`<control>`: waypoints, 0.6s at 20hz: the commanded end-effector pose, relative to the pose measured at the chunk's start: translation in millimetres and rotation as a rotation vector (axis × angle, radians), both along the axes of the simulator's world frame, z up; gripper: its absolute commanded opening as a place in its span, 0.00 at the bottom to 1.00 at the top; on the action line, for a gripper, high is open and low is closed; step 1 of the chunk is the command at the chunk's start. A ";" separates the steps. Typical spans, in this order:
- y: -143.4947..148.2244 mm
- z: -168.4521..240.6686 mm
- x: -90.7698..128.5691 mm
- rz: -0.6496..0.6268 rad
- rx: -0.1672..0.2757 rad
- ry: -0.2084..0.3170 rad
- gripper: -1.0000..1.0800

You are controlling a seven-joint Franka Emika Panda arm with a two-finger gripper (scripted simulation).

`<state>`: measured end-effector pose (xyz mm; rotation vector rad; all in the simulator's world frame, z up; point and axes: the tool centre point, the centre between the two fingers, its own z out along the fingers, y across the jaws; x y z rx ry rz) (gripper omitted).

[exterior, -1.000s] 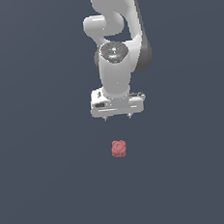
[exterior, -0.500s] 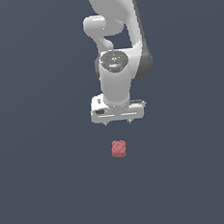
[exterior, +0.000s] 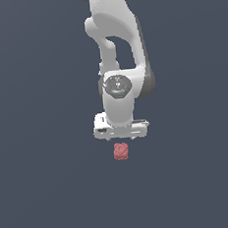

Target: Pick up the object and move it to a goal position.

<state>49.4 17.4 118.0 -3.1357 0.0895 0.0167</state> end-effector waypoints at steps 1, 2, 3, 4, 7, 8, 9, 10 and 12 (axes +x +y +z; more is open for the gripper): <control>-0.5 -10.2 9.0 -0.013 -0.002 -0.004 0.96; -0.7 -13.6 11.6 -0.018 -0.002 -0.005 0.96; -0.9 -16.7 14.0 -0.021 -0.003 -0.007 0.96; -1.0 -19.4 16.0 -0.025 -0.003 -0.007 0.96; -1.3 -25.4 20.4 -0.032 -0.004 -0.009 0.96; -1.4 -26.7 21.3 -0.033 -0.005 -0.010 0.96; -1.4 -27.6 21.9 -0.034 -0.005 -0.010 0.96; -1.4 -28.2 22.3 -0.035 -0.005 -0.010 0.96; -1.4 -27.8 21.4 -0.034 -0.005 -0.009 0.96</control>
